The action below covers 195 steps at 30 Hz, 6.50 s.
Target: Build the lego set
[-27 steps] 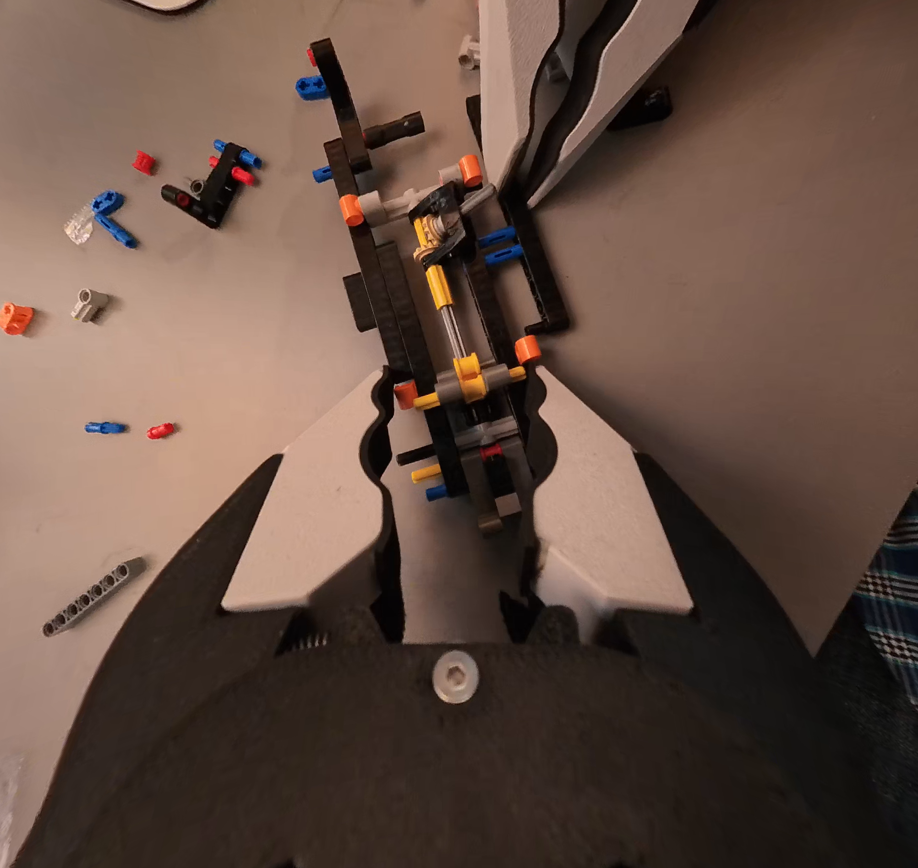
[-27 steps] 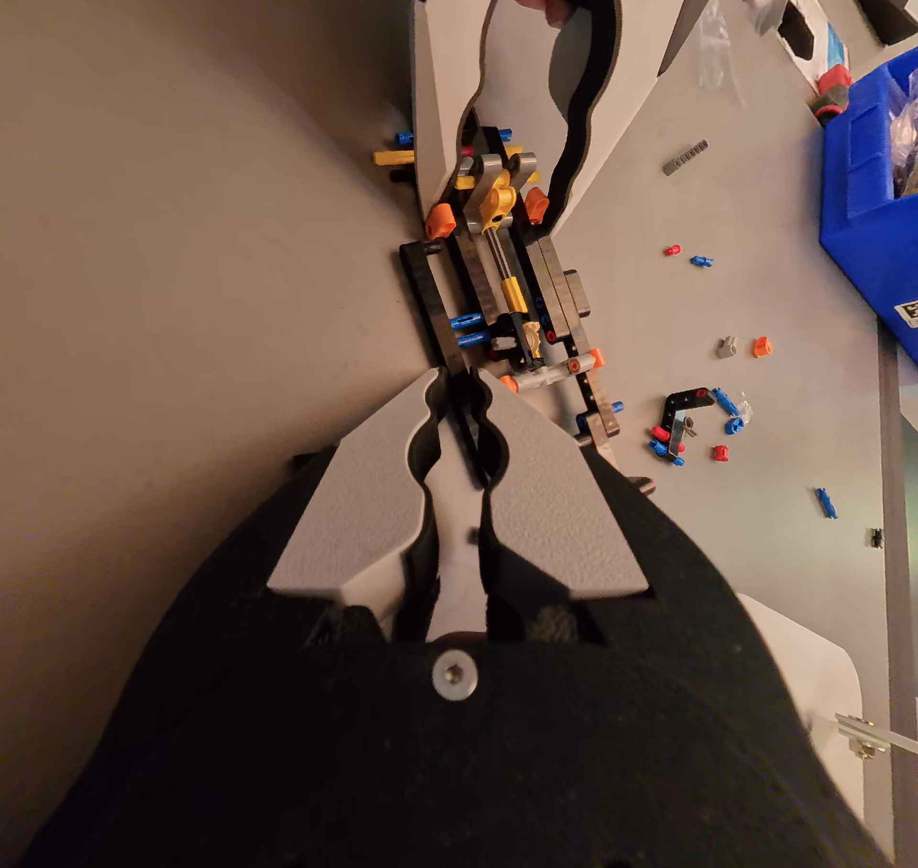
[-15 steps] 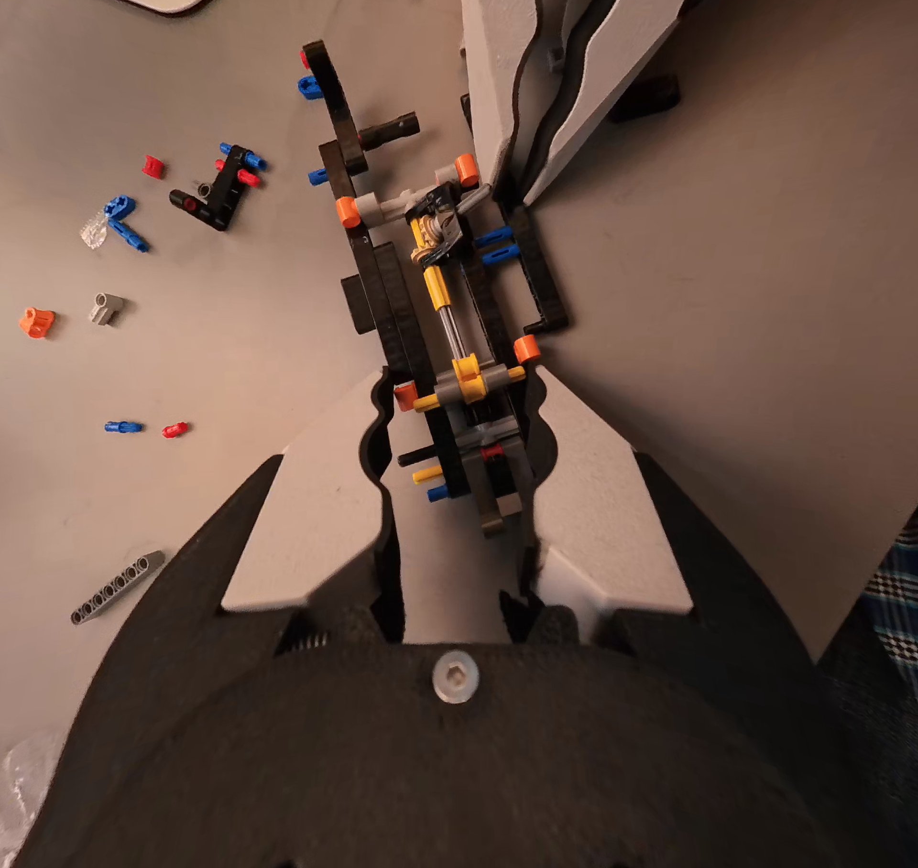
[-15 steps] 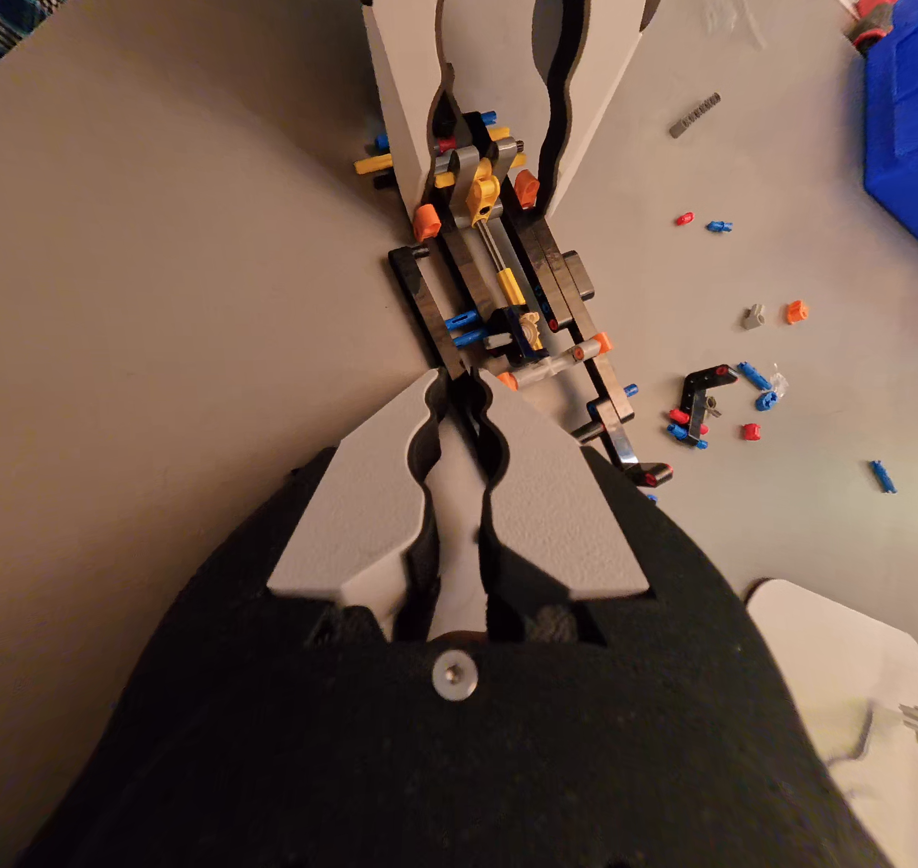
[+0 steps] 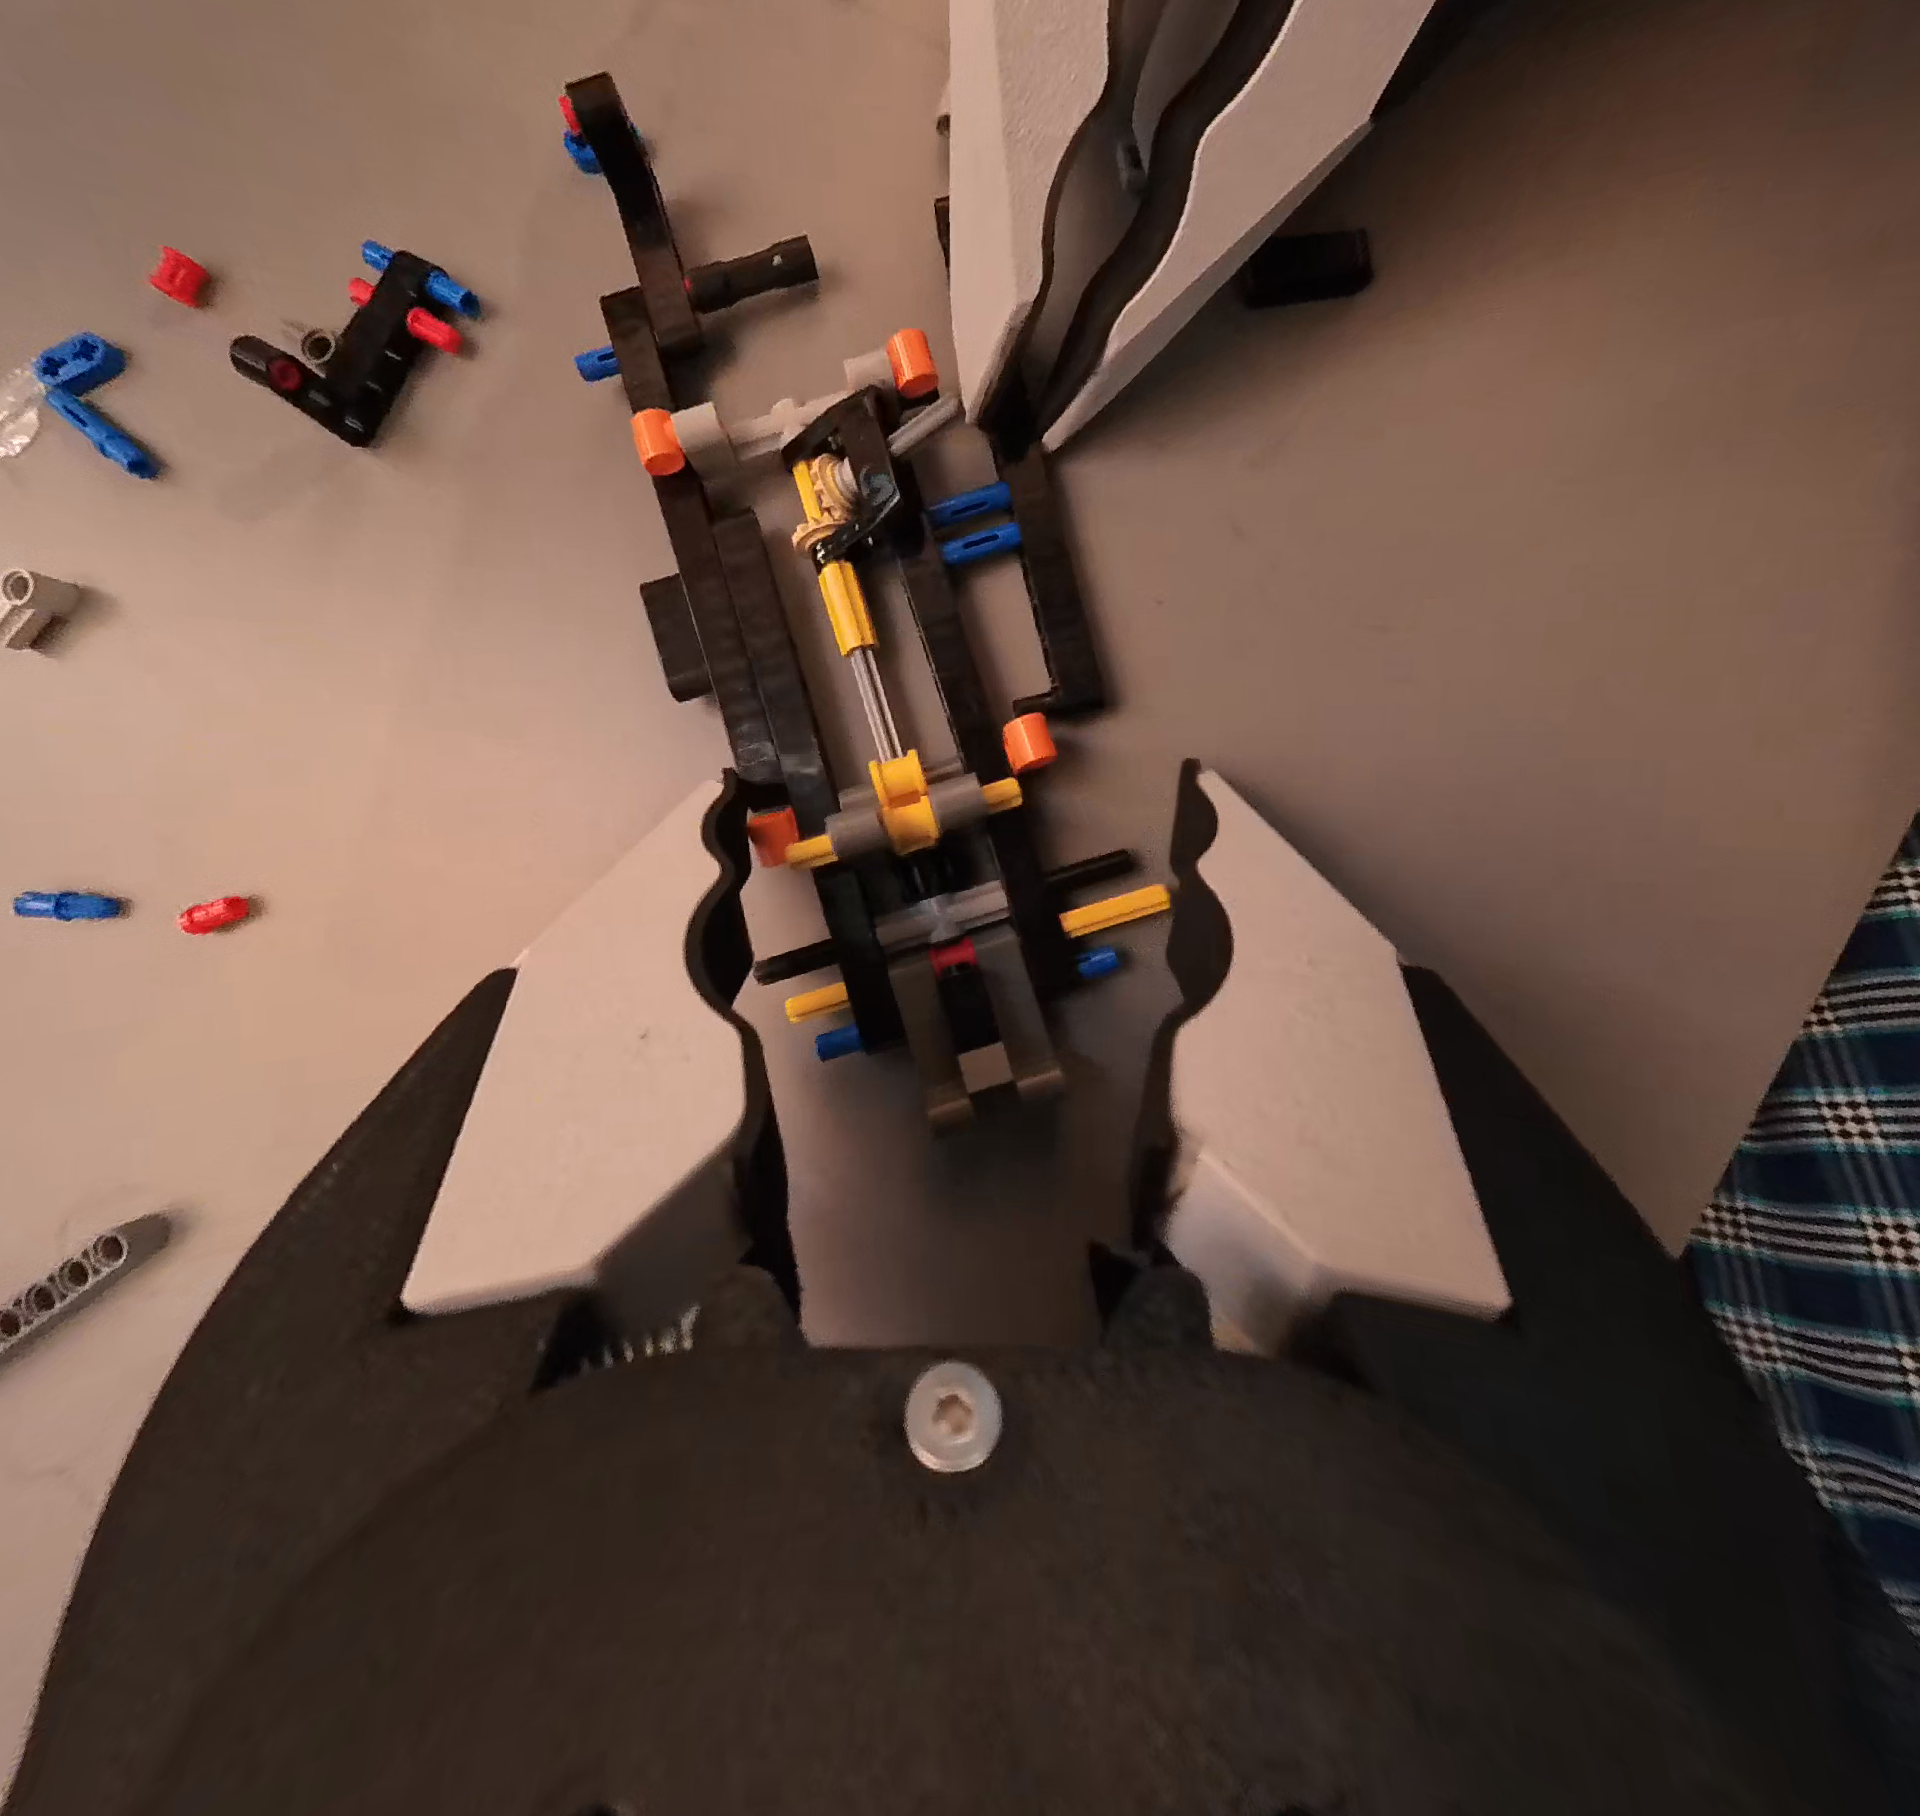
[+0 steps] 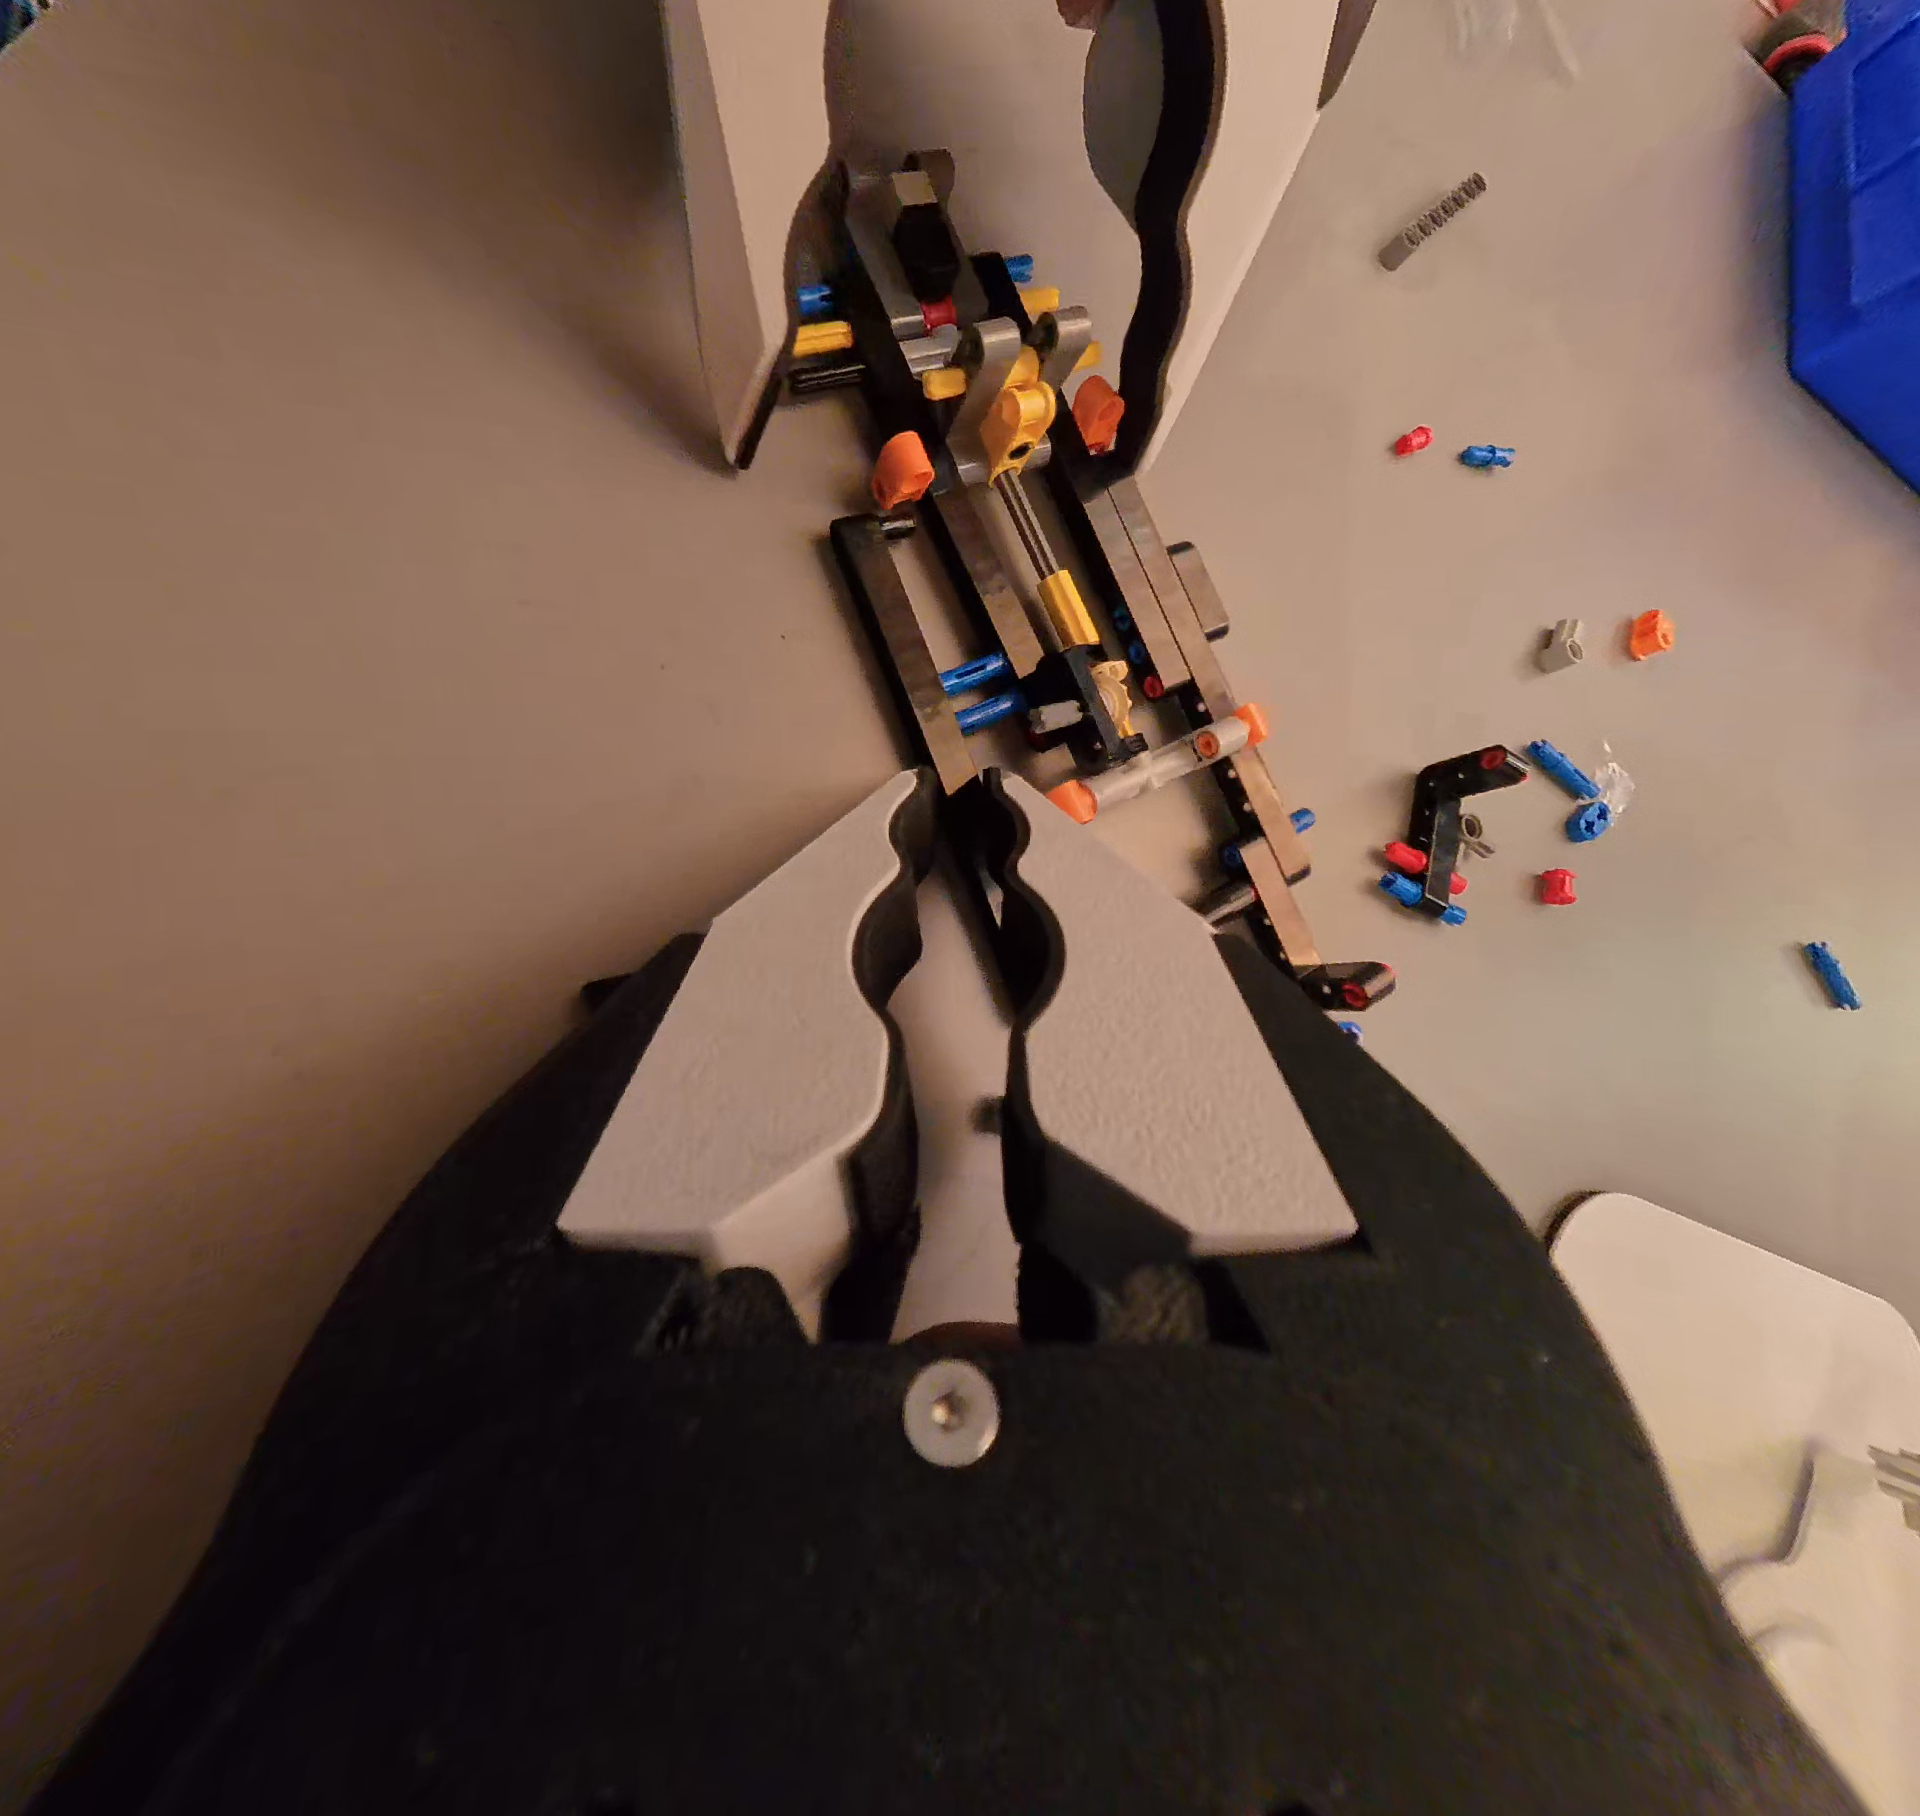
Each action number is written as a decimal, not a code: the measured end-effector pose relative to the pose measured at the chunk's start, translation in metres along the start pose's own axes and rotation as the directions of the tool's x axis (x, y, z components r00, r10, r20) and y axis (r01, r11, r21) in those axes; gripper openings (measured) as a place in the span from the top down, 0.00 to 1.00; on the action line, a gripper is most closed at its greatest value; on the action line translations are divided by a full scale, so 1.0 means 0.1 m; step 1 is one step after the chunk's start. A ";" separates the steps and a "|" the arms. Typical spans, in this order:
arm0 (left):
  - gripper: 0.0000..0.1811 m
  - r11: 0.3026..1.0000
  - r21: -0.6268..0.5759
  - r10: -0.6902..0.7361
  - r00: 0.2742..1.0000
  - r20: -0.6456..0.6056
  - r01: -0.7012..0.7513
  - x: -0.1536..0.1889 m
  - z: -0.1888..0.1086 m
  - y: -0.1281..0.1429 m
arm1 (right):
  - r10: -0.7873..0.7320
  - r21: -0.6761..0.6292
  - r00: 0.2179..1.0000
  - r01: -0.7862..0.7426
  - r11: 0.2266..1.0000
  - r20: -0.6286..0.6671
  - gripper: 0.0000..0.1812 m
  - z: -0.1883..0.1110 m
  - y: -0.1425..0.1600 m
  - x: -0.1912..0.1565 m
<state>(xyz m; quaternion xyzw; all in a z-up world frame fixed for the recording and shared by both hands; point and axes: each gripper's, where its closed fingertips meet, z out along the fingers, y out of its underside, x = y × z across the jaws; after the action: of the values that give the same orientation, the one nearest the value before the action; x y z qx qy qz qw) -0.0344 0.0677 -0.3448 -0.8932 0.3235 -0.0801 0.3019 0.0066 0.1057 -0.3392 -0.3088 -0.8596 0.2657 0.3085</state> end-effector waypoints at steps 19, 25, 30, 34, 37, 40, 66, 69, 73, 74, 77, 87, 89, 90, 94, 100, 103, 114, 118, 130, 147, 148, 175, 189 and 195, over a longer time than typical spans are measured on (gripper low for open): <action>0.61 1.000 0.019 -0.002 0.996 0.088 0.000 -0.12 0.08 -0.14 | 0.021 -0.010 1.000 -0.021 1.000 0.004 0.97 -0.02 0.04 0.03; 0.65 1.000 0.028 -0.002 0.994 0.110 -0.001 -0.16 0.07 -0.14 | -0.010 -0.021 1.000 0.009 1.000 -0.014 0.97 -0.04 0.06 0.05; 0.68 0.999 0.039 -0.015 0.994 0.105 0.011 -0.16 0.07 -0.15 | -0.028 -0.026 0.999 0.028 0.999 -0.017 0.97 -0.06 0.08 0.05; 0.67 0.999 0.050 -0.026 0.995 0.094 0.021 -0.15 0.07 -0.15 | -0.032 -0.026 0.999 0.032 0.999 -0.020 0.97 -0.06 0.09 0.05; 0.66 0.997 0.060 -0.043 0.996 0.072 0.039 -0.14 0.07 -0.14 | -0.035 -0.019 0.999 0.034 0.999 -0.015 0.97 -0.06 0.08 0.04; 0.62 0.995 0.078 -0.073 0.996 0.050 0.069 -0.17 0.00 -0.15 | -0.041 -0.013 0.999 0.041 0.999 -0.007 0.96 -0.06 0.06 0.02; 0.69 0.988 -0.069 -0.135 0.987 0.088 0.141 -0.31 0.20 -0.28 | -0.065 -0.004 0.998 0.065 0.998 -0.013 0.97 -0.04 0.03 0.00; 0.69 0.989 -0.064 -0.132 0.989 0.073 0.137 -0.29 0.19 -0.27 | -0.136 0.017 0.990 0.136 0.991 -0.044 0.97 -0.03 0.02 0.00; 0.69 0.989 -0.051 -0.133 0.989 0.064 0.137 -0.29 0.15 -0.28 | -0.214 0.037 0.973 0.218 0.975 -0.090 0.97 -0.03 -0.01 0.00; 0.69 0.988 -0.049 -0.142 0.988 0.065 0.145 -0.29 0.15 -0.28 | -0.222 0.037 0.970 0.226 0.973 -0.096 0.97 -0.02 0.00 0.00; 0.69 0.987 -0.054 -0.148 0.987 0.062 0.152 -0.29 0.16 -0.25 | -0.218 0.047 0.971 0.223 0.974 -0.097 0.97 -0.02 -0.01 0.00; 0.69 0.989 -0.070 -0.125 0.988 0.090 0.131 -0.29 0.16 -0.26 | -0.210 0.036 0.973 0.214 0.976 -0.093 0.97 -0.01 -0.01 -0.01; 0.69 0.989 -0.073 -0.118 0.988 0.099 0.125 -0.29 0.16 -0.26 | -0.200 0.026 0.976 0.203 0.979 -0.090 0.97 -0.01 -0.01 0.00; 0.69 0.990 -0.075 -0.113 0.989 0.100 0.121 -0.29 0.16 -0.26 | -0.193 0.024 0.977 0.196 0.980 -0.087 0.97 -0.01 -0.01 0.00; 0.69 0.991 -0.084 -0.099 0.988 0.115 0.109 -0.29 0.15 -0.27 | -0.157 0.015 0.985 0.158 0.987 -0.073 0.97 -0.01 -0.01 0.00; 0.69 0.992 -0.110 -0.033 0.982 0.187 0.055 -0.30 0.12 -0.29 | -0.102 0.013 0.994 0.103 0.995 -0.046 0.97 0.00 0.00 0.01; 0.69 0.992 -0.119 -0.024 0.978 0.206 0.050 -0.31 0.12 -0.30 | -0.082 0.008 0.996 0.082 0.997 -0.035 0.97 0.00 0.00 0.01; 0.70 0.986 -0.123 -0.093 0.980 0.175 0.116 -0.32 0.14 -0.26 | -0.046 -0.018 0.997 0.045 0.999 -0.056 0.97 0.02 -0.01 0.03; 0.70 0.984 -0.106 -0.132 0.984 0.117 0.144 -0.31 0.17 -0.24 | -0.066 -0.016 0.996 0.065 0.998 -0.063 0.97 0.02 -0.01 0.03; 0.70 0.984 -0.110 -0.128 0.985 0.112 0.140 -0.29 0.18 -0.24 | -0.076 -0.024 0.995 0.075 0.997 -0.062 0.97 0.01 -0.01 0.03; 0.70 0.977 -0.134 -0.129 0.959 0.251 0.166 -0.36 0.12 -0.24 | 0.137 -0.099 0.986 -0.146 0.984 -0.092 0.98 0.04 -0.03 0.09; 0.70 0.977 -0.134 -0.128 0.960 0.251 0.165 -0.36 0.13 -0.24 | 0.158 -0.083 0.983 -0.165 0.983 -0.090 1.00 0.03 -0.05 0.09; 0.68 0.972 -0.032 -0.228 0.964 0.134 0.234 -0.23 0.31 -0.41 | 0.366 0.188 0.926 -0.345 0.920 -0.095 0.93 -1.48 0.08 0.66; 0.69 0.971 -0.013 -0.234 0.963 0.136 0.238 -0.26 0.29 -0.43 | 0.498 -0.146 0.844 -0.528 0.837 -0.199 0.82 -1.90 0.87 -0.23; 0.64 0.970 0.010 -0.243 0.963 0.118 0.243 -0.26 0.24 -0.43 | 0.605 -0.174 0.775 -0.631 0.756 -0.183 0.83 -2.04 0.93 -0.75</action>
<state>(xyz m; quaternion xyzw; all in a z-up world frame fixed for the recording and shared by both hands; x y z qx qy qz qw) -0.0240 0.1221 -0.3374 -0.9299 0.1933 -0.0627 0.3066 0.2289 0.1697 -0.2911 -0.6230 -0.7142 0.2351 0.2157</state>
